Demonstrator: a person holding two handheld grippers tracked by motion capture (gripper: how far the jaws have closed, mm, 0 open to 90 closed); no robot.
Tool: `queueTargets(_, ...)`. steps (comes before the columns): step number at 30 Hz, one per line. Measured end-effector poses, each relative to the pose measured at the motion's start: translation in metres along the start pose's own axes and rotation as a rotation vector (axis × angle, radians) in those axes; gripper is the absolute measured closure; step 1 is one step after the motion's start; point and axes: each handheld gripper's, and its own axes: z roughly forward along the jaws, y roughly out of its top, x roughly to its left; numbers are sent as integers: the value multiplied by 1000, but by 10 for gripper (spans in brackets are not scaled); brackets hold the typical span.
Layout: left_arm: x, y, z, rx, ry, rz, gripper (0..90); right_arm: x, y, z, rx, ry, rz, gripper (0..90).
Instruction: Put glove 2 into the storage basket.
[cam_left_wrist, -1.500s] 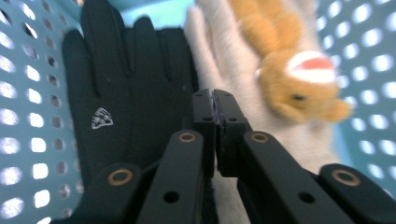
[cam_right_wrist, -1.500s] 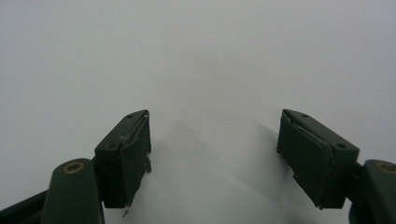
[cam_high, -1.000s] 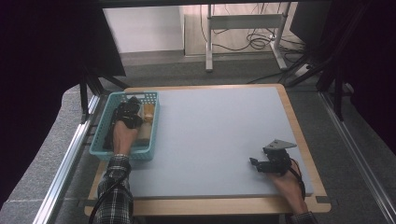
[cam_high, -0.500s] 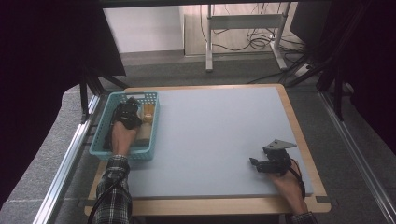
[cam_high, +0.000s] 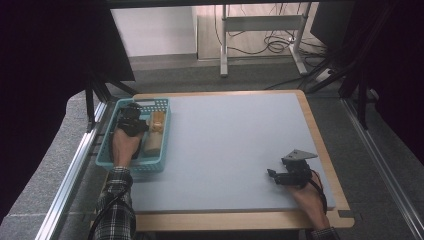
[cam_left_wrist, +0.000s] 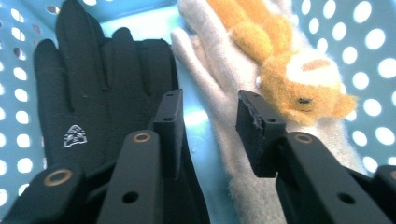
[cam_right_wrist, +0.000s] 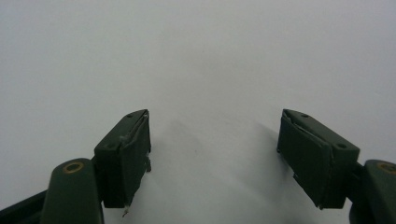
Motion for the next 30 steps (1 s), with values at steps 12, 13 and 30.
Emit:
queueTargets(12, 13, -8, -13, -71, -20, -23, 448, 0, 0, 0, 1, 2, -2, 244)
queueTargets(13, 14, -8, -13, -76, -21, -25, 431, 0, 0, 0, 1, 2, -2, 244)
queueTargets(30, 26, -23, -22, -146, -78, -33, 204, 0, 0, 0, 3, -1, -4, 243)
